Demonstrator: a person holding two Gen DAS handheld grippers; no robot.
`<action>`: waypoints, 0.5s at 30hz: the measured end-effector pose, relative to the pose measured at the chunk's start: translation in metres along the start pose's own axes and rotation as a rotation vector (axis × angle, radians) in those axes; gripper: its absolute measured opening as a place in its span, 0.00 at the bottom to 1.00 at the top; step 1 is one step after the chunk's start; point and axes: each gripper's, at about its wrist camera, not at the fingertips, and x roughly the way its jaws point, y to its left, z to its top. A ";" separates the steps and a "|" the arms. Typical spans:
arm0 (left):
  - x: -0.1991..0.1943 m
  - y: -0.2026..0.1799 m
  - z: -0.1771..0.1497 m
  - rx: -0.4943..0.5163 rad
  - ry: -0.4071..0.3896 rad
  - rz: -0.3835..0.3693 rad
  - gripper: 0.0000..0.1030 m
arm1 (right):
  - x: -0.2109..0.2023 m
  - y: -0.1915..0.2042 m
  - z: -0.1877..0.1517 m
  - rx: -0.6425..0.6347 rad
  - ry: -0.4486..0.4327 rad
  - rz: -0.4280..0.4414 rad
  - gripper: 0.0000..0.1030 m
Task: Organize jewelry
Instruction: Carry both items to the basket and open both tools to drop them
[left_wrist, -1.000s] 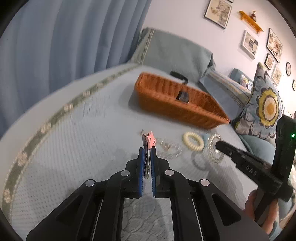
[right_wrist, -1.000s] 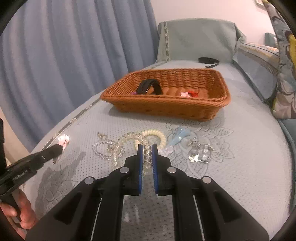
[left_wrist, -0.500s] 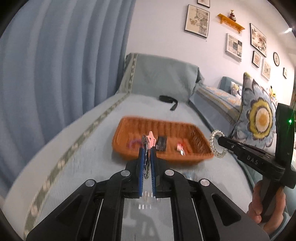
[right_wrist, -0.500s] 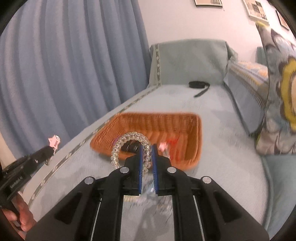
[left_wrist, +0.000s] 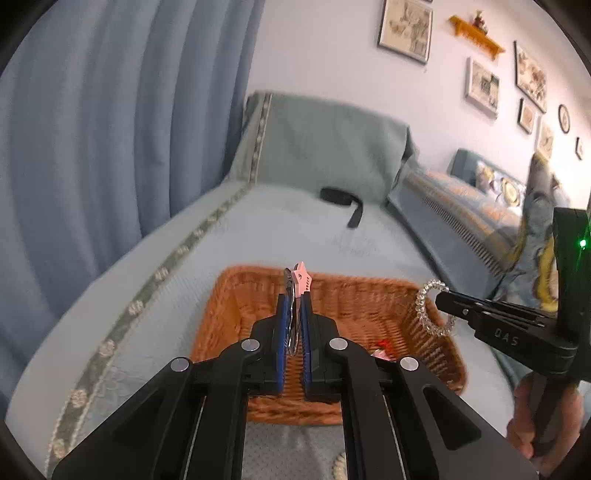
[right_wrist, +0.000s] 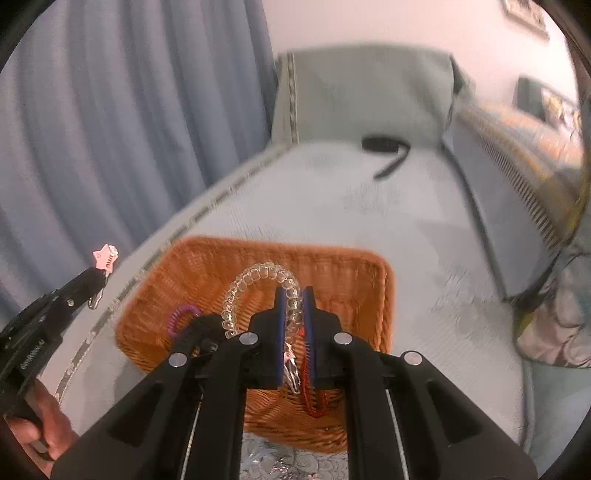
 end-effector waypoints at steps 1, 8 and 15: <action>0.011 0.000 -0.003 0.000 0.025 0.003 0.04 | 0.007 -0.003 -0.001 0.006 0.019 -0.001 0.07; 0.050 0.002 -0.020 -0.014 0.140 -0.001 0.04 | 0.049 -0.007 -0.017 0.021 0.137 -0.022 0.07; 0.063 -0.002 -0.034 0.002 0.190 -0.001 0.05 | 0.055 -0.006 -0.024 0.001 0.162 -0.038 0.08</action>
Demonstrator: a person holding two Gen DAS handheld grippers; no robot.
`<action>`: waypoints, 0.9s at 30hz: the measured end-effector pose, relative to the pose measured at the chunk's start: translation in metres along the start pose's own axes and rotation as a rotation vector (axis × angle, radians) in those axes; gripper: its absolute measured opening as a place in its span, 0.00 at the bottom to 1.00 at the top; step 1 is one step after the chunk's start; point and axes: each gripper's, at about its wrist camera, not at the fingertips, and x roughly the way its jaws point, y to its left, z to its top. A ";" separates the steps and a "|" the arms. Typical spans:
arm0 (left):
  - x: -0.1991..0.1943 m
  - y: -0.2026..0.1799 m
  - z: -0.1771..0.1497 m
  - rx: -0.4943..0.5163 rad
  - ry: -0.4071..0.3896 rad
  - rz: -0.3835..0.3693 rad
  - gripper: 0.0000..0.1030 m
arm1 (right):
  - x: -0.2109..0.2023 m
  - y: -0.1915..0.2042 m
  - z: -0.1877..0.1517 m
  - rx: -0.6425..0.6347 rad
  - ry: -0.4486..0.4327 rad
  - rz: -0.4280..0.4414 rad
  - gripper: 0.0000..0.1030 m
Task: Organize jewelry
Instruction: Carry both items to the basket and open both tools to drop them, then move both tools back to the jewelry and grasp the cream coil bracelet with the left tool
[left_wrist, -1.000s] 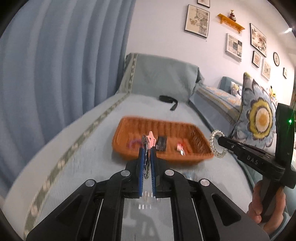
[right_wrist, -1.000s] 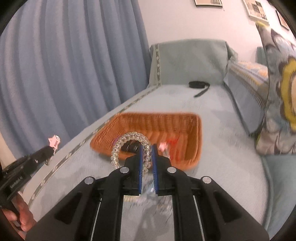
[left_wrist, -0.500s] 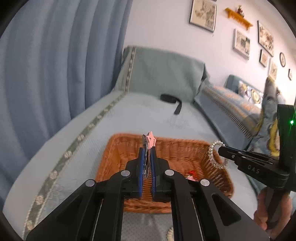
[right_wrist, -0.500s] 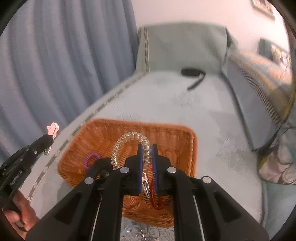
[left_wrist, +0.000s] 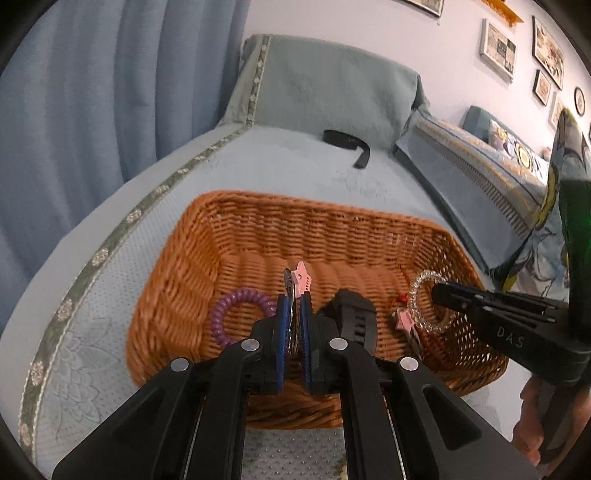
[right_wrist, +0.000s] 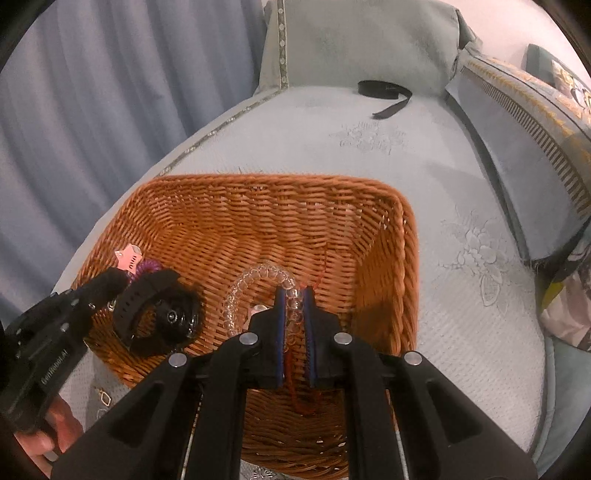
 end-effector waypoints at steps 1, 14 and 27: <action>-0.001 -0.002 -0.001 0.009 0.002 0.002 0.06 | 0.000 -0.001 -0.001 0.008 0.004 0.003 0.08; -0.095 -0.010 -0.008 -0.007 -0.171 -0.064 0.39 | -0.058 -0.011 -0.015 0.049 -0.055 0.121 0.33; -0.153 -0.016 -0.083 -0.086 -0.205 -0.073 0.41 | -0.130 -0.022 -0.093 0.021 -0.180 0.181 0.33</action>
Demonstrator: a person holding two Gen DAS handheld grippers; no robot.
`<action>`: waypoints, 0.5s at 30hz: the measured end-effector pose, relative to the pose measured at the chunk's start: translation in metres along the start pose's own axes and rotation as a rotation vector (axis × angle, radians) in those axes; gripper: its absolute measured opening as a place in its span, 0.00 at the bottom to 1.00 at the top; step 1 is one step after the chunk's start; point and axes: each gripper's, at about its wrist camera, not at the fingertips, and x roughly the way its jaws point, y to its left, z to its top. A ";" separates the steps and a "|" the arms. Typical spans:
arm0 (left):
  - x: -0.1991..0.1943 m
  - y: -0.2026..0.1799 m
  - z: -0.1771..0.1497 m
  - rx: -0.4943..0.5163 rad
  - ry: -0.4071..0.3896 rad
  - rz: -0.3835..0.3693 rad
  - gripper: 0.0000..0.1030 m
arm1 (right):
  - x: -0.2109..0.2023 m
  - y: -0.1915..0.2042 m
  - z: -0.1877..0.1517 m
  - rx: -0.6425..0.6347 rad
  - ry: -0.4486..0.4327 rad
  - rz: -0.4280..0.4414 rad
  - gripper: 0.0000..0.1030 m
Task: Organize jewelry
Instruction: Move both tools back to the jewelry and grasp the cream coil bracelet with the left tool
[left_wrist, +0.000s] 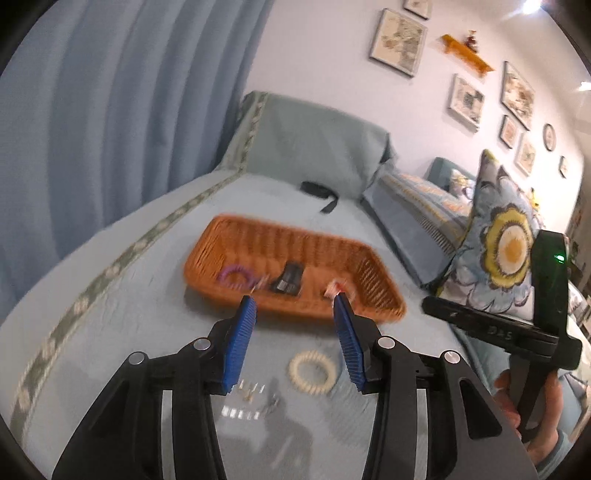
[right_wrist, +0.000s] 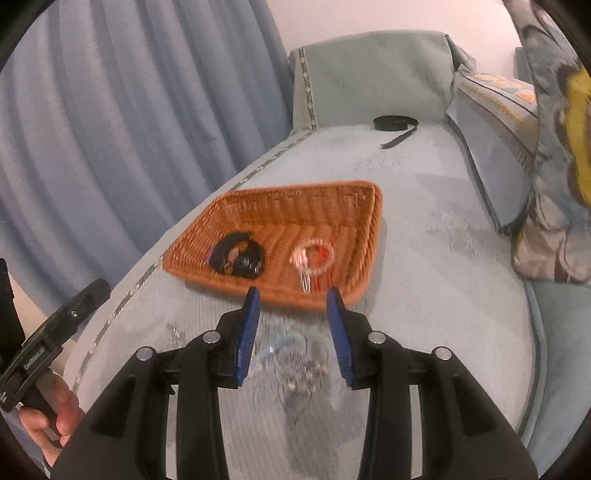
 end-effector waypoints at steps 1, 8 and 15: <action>0.002 0.006 -0.006 -0.019 0.012 -0.001 0.41 | 0.001 -0.001 -0.007 0.002 0.001 0.000 0.33; 0.035 0.017 -0.032 -0.061 0.093 -0.010 0.41 | 0.028 -0.018 -0.040 0.053 0.041 0.002 0.33; 0.074 0.009 -0.036 -0.031 0.143 0.006 0.41 | 0.049 -0.026 -0.060 0.072 0.112 0.006 0.33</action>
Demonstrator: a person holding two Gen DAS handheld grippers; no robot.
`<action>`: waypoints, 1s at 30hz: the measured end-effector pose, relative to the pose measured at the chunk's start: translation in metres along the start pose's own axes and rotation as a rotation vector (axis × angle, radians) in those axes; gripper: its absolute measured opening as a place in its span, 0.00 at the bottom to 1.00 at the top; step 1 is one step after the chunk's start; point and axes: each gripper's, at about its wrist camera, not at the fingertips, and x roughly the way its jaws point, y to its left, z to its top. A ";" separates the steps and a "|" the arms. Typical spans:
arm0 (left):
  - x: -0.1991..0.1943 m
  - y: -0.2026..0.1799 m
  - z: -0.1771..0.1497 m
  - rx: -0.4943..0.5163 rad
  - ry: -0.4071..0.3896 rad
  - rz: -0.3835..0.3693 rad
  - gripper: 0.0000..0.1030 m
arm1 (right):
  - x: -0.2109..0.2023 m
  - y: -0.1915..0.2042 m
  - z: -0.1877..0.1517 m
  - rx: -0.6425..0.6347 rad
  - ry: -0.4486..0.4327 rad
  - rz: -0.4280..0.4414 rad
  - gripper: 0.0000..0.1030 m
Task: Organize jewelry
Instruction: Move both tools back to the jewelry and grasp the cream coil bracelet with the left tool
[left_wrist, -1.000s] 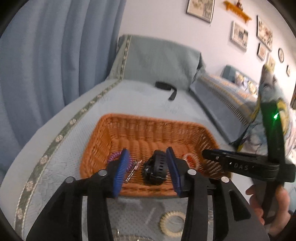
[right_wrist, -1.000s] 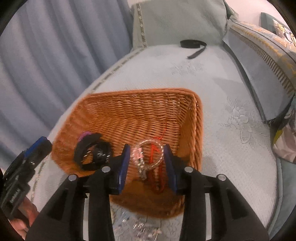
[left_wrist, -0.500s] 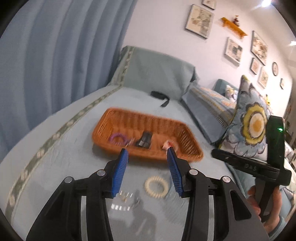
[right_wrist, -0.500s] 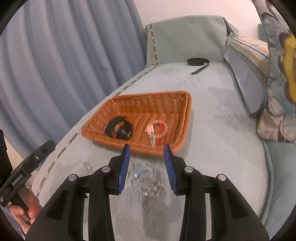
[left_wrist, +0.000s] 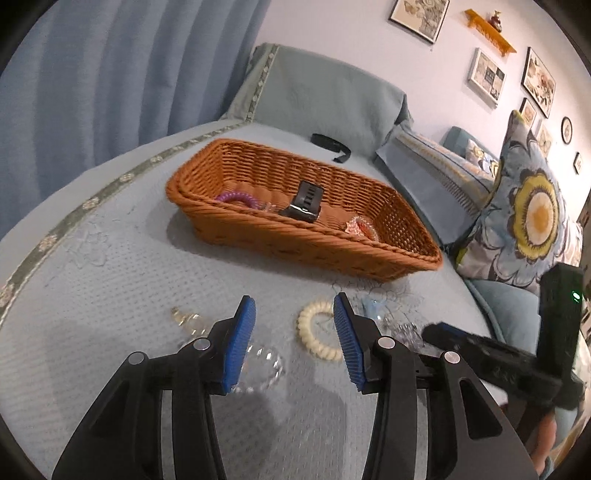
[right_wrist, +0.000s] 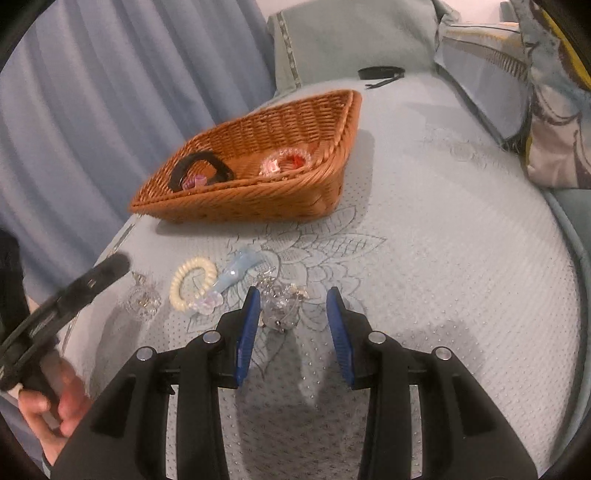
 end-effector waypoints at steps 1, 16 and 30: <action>0.006 -0.001 0.003 -0.005 0.004 0.001 0.41 | 0.001 0.001 0.000 -0.006 0.002 -0.001 0.33; 0.043 -0.013 -0.004 0.050 0.135 0.070 0.38 | 0.020 0.029 -0.002 -0.124 0.046 -0.104 0.16; 0.030 -0.020 -0.008 0.091 0.085 0.066 0.08 | -0.019 0.017 -0.006 -0.106 -0.055 -0.034 0.09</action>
